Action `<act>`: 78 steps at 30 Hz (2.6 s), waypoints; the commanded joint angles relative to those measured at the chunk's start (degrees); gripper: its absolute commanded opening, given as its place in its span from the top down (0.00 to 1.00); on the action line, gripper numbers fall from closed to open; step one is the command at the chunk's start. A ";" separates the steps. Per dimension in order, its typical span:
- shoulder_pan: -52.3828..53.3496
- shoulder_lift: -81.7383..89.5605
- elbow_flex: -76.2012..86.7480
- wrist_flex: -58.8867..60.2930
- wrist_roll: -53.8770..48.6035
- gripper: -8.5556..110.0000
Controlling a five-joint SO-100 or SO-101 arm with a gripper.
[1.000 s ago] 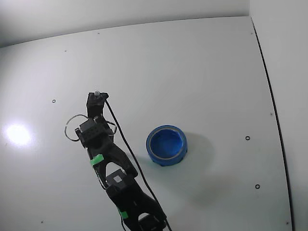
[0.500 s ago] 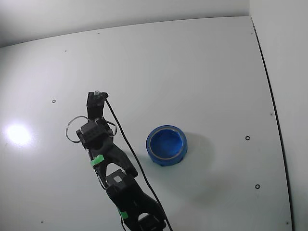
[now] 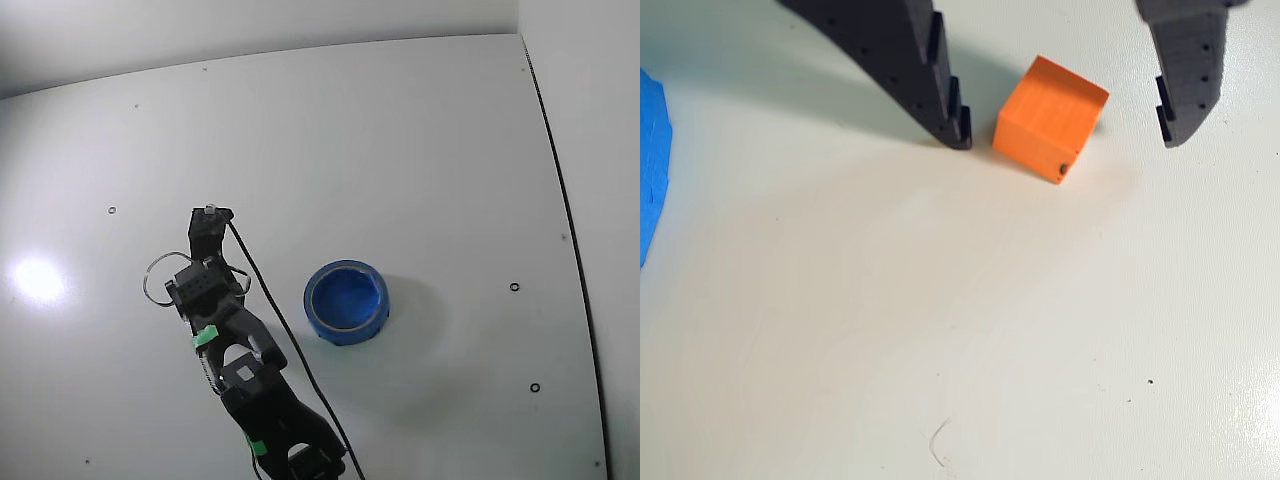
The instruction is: Grasp a block and put it in the bin.
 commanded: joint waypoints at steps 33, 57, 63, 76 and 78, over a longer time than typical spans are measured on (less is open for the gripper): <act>29.27 50.98 15.21 -7.73 39.64 0.93; 31.20 51.77 59.59 -41.75 26.46 0.91; 31.64 52.56 60.03 -41.75 21.27 0.77; 31.55 82.62 59.94 -41.57 40.78 0.93; 31.90 90.70 59.94 -40.08 45.97 0.90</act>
